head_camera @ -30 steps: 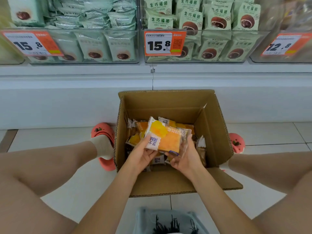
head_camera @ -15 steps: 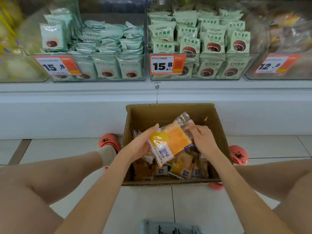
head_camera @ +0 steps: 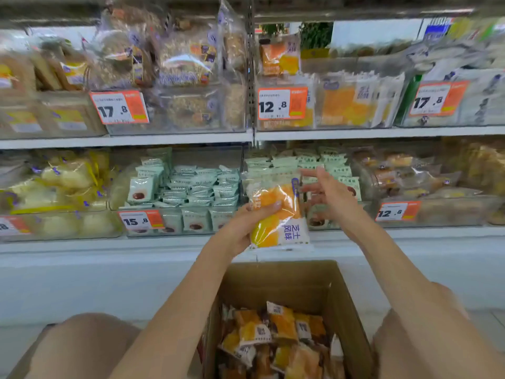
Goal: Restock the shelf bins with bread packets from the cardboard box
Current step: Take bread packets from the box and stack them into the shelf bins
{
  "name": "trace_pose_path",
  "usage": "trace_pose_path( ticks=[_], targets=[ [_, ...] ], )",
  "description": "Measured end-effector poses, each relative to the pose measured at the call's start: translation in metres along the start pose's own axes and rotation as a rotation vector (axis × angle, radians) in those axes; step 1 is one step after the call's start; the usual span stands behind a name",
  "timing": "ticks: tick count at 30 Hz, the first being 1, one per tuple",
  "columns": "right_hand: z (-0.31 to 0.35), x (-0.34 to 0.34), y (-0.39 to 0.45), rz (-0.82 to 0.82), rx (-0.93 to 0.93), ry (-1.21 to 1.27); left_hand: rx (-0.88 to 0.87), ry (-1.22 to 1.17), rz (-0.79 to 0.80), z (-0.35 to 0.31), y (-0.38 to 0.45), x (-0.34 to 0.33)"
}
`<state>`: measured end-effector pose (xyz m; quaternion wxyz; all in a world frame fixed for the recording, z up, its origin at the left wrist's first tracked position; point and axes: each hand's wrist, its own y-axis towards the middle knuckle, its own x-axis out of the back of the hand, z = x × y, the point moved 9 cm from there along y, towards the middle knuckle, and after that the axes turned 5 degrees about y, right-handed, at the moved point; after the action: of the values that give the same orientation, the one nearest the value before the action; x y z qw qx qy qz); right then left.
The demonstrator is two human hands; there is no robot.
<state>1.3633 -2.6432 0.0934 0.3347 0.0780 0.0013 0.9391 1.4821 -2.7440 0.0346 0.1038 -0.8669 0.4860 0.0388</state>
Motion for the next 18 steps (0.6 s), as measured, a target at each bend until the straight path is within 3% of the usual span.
trace_pose_path(
  ticks=[4, 8, 14, 16, 18],
  targets=[
    [0.021, -0.018, -0.015, 0.173, -0.026, 0.184, -0.235, -0.198, -0.111, -0.076, 0.004, -0.005],
    [0.069, -0.007, 0.006, 0.016, 0.101, 0.429, -0.384, -0.253, -0.143, -0.136, 0.013, -0.026],
    [0.15, 0.043, 0.054, -0.1, 0.257, 0.396, -0.556, -0.083, -0.274, -0.224, 0.046, -0.018],
    [0.179, 0.077, 0.078, -0.209, 0.317, 0.314, -0.815, 0.215, -0.405, -0.261, 0.05, -0.007],
    [0.206, 0.109, 0.106, -0.326, 0.403, 0.106, -1.108, 0.856, -0.649, -0.288, 0.049, -0.017]
  ],
)
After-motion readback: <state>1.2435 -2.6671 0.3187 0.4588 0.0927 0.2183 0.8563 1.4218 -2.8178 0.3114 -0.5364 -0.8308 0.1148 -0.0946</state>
